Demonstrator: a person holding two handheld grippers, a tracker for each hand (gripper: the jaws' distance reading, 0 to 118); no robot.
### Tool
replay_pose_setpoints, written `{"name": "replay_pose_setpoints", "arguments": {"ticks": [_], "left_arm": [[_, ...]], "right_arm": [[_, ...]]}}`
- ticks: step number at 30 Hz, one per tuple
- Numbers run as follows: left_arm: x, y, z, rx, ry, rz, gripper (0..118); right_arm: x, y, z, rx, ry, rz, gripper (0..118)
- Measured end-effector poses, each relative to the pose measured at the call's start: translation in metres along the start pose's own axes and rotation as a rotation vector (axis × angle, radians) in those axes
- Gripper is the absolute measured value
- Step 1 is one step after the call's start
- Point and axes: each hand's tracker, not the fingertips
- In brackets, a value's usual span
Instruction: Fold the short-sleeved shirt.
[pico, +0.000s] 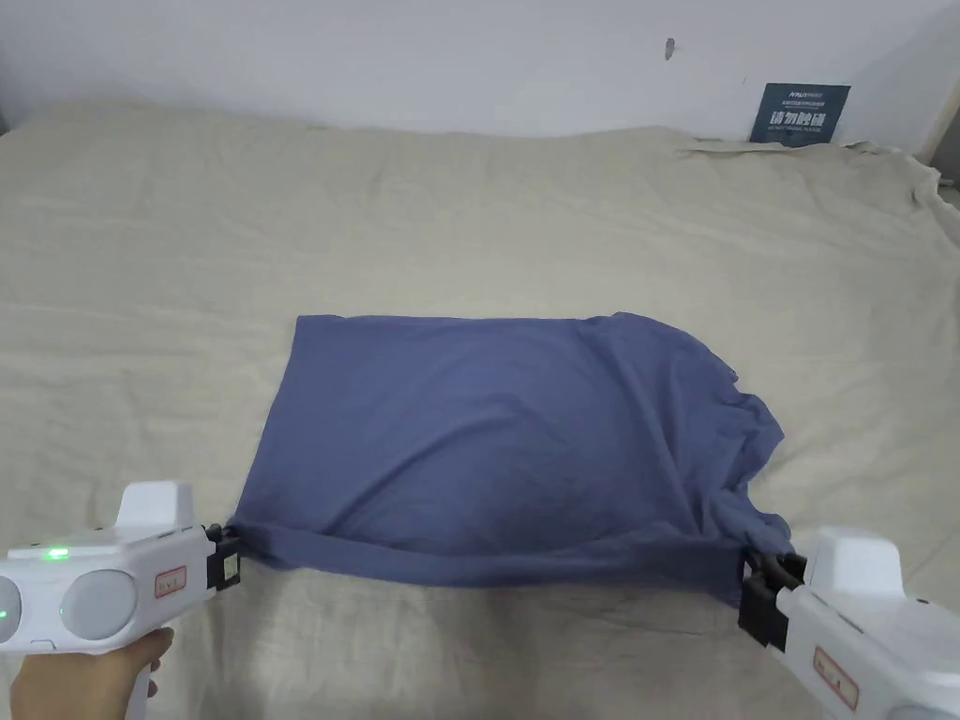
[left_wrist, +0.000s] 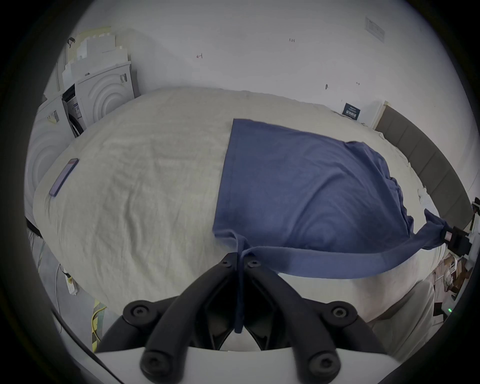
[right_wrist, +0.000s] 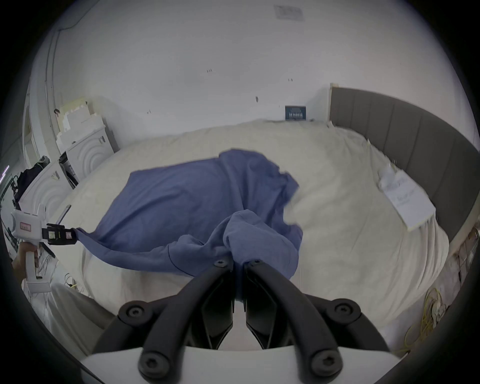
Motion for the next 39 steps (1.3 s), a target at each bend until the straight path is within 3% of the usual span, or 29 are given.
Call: {"name": "replay_pose_setpoints", "arguments": {"ticks": [16,22,29,31,33,34,35,36,37,38,39], "left_arm": [[0.025,0.094,-0.091,-0.023,0.072,-0.092,1],[0.024,0.097,-0.141,-0.111,0.101,-0.149,1],[0.031,0.098,-0.156,-0.162,0.135,-0.169,3],[0.033,0.098,-0.155,-0.169,0.136,-0.197,19],[0.035,0.102,-0.151,-0.173,0.138,-0.206,39],[0.035,0.104,-0.149,-0.174,0.148,-0.206,45],[0.034,0.106,-0.147,-0.171,0.155,-0.199,45],[0.032,0.11,-0.143,-0.156,0.155,-0.169,70],[0.03,0.113,-0.138,-0.143,0.14,-0.144,86],[0.029,0.114,-0.131,-0.122,0.117,-0.115,100],[0.028,0.117,-0.123,-0.09,0.099,-0.091,108]], "right_arm": [[0.013,0.085,-0.133,-0.023,-0.054,0.092,4],[0.019,0.085,-0.186,-0.129,-0.082,0.105,4],[0.02,0.064,-0.222,-0.248,-0.11,0.086,4],[0.017,0.062,-0.224,-0.263,-0.114,0.084,7],[0.015,0.065,-0.213,-0.244,-0.112,0.061,25],[0.014,0.067,-0.208,-0.227,-0.11,0.048,32],[0.013,0.071,-0.203,-0.216,-0.108,0.045,32],[0.013,0.074,-0.196,-0.207,-0.101,0.045,63],[0.013,0.077,-0.19,-0.195,-0.097,0.047,82],[0.01,0.081,-0.179,-0.159,-0.102,0.047,93],[0.009,0.085,-0.168,-0.107,-0.103,0.043,95]]}}
